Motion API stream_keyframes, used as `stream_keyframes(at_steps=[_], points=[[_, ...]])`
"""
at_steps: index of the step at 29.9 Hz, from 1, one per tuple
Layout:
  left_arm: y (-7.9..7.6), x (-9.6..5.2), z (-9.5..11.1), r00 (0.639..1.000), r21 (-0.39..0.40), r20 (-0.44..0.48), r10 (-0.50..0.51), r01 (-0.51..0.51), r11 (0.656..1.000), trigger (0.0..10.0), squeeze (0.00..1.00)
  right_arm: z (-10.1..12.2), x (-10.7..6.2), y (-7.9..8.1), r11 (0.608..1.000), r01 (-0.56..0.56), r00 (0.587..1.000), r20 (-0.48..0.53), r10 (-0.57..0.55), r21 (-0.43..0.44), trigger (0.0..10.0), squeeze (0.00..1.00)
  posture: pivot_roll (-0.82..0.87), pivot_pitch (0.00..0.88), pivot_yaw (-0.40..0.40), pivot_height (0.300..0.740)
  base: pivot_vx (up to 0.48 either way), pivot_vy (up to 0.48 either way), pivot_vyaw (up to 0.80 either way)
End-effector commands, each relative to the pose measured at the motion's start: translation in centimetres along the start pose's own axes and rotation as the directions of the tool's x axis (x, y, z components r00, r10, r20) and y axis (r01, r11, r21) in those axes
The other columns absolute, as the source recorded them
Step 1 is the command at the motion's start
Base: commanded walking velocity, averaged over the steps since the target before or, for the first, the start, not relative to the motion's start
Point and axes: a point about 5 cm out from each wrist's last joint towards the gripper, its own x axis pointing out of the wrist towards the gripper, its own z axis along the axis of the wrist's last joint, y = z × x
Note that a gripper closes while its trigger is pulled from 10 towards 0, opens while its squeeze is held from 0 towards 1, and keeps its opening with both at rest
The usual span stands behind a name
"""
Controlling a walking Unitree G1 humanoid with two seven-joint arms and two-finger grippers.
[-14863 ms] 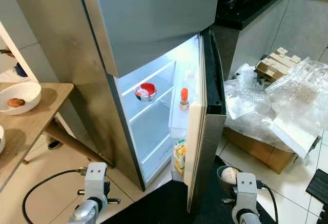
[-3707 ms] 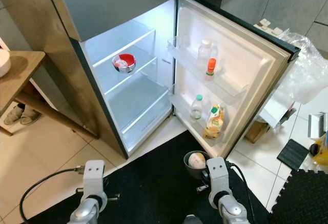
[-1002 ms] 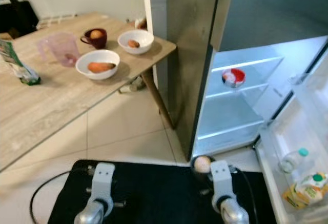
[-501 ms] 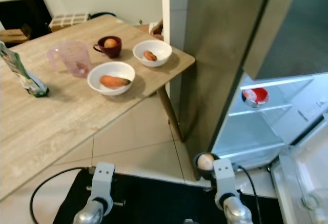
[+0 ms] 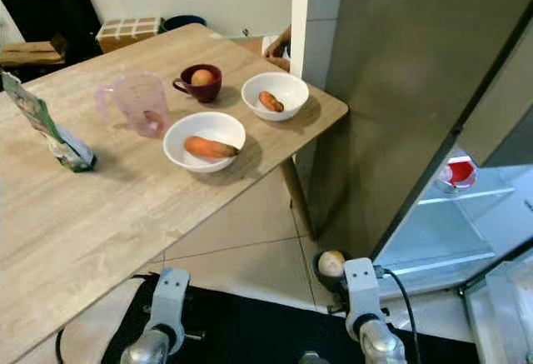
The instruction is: Restocking fridge
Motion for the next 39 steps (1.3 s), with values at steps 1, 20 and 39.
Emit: stream_keyframes(at_steps=[1,20,39], points=[[-0.34,-0.31,-0.82,1.0,0.009,-0.019,-0.013,0.013,1.0,10.0,0.0,-0.58,-0.27,0.16,1.0,-0.001,1.0,-0.015,0.001,0.005,10.0,0.0,-0.12,0.1,0.003,0.736,0.0,0.0,0.0],[0.01,-0.12,-0.45,1.0,-0.047,-0.015,0.017,-0.017,0.999,10.0,0.0,-0.81,-0.48,-0.25,1.0,0.009,1.0,-0.018,-0.009,0.001,10.0,0.0,-0.12,0.101,0.003,0.736,0.0,-0.362,0.0],[0.16,-0.19,-0.55,1.0,-0.051,-0.016,0.019,-0.02,0.998,10.0,0.0,-0.76,-0.49,-0.47,1.0,0.012,1.0,-0.017,-0.012,-0.001,10.0,0.0,-0.12,0.108,0.001,0.736,0.0,-0.48,0.0]])
